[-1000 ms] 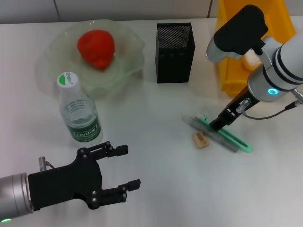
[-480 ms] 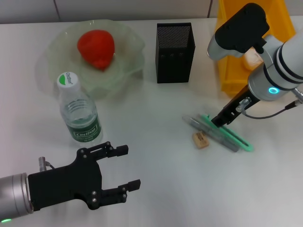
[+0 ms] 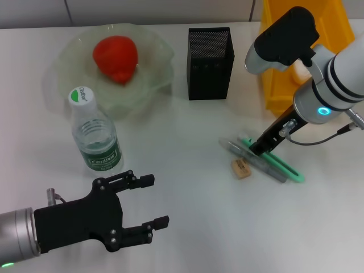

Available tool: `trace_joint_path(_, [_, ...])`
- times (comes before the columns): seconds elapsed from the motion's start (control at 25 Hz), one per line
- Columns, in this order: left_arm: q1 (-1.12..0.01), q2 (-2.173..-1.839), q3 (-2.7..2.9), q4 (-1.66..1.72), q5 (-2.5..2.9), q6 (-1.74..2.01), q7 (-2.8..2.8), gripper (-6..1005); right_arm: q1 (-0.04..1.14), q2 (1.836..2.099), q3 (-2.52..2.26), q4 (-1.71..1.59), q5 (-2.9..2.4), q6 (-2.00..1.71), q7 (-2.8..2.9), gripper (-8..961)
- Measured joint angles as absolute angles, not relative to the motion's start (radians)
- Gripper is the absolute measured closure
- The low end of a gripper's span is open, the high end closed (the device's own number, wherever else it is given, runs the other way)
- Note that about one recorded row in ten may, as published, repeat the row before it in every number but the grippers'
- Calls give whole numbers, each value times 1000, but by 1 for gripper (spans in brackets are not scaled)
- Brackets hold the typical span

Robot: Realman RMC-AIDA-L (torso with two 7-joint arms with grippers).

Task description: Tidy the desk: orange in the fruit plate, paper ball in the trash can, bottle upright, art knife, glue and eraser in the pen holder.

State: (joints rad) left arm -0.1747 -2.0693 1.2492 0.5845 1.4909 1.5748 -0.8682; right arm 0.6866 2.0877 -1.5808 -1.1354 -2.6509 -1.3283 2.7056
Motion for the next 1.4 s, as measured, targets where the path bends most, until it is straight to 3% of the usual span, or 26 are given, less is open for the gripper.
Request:
trace_joint_path(0.52, [-175, -2069, 1249, 586, 1491, 1576, -868, 229, 712, 2089, -1581, -1067, -2649, -1295, 2706, 472])
trace_joint_path(0.56, [-175, -2069, 1249, 585, 1491, 1575, -868, 229, 715, 2089, -1578, -1052, -2644, -1287, 2706, 570])
trace_joint_path(0.92, [-174, -2069, 1249, 584, 1491, 1576, -868, 229, 720, 2089, -1575, -1016, -2614, -1263, 2700, 766])
trace_joint_path(1.24, [-172, -2069, 1249, 588, 1491, 1583, -868, 229, 610, 2089, -1523, -1341, -2593, -1352, 2706, 784])
trace_joint_path(1.4, [-171, -2069, 1250, 589, 1491, 1590, -868, 229, 433, 2088, -1389, -1649, -2366, -1210, 2571, 773])
